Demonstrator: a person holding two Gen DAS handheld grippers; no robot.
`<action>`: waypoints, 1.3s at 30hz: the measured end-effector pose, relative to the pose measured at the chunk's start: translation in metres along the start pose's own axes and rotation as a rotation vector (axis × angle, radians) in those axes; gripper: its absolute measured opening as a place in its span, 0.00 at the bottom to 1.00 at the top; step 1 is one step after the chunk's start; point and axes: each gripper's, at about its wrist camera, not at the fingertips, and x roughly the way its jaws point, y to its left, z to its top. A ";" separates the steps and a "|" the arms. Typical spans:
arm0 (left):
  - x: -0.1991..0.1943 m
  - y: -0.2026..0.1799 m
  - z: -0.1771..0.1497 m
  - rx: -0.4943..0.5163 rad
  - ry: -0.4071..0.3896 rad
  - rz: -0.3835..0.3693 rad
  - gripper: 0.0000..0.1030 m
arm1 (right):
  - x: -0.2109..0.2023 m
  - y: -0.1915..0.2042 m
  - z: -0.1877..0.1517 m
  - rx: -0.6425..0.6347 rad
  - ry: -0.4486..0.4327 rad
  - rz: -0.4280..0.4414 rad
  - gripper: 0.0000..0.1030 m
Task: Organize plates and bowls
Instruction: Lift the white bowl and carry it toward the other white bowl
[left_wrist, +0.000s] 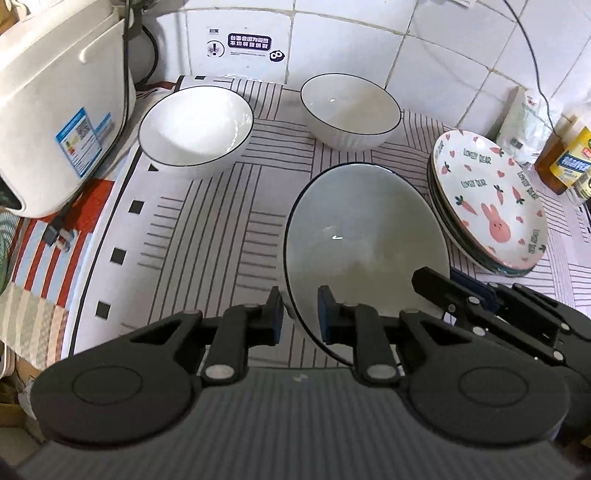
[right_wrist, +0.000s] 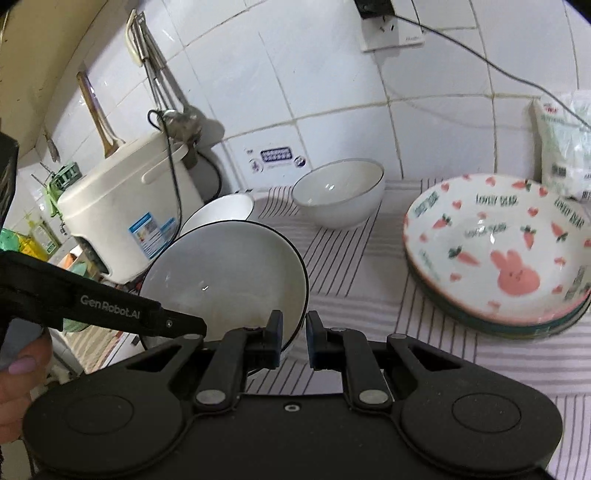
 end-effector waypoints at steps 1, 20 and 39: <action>0.004 0.000 0.002 -0.001 0.001 -0.004 0.18 | 0.002 -0.001 0.002 -0.004 -0.003 -0.006 0.17; 0.037 -0.005 0.015 0.020 0.035 0.049 0.26 | 0.031 -0.010 -0.001 -0.100 -0.029 -0.063 0.27; -0.057 -0.022 0.012 0.119 -0.126 0.012 0.40 | -0.049 0.013 0.026 -0.331 -0.125 -0.080 0.52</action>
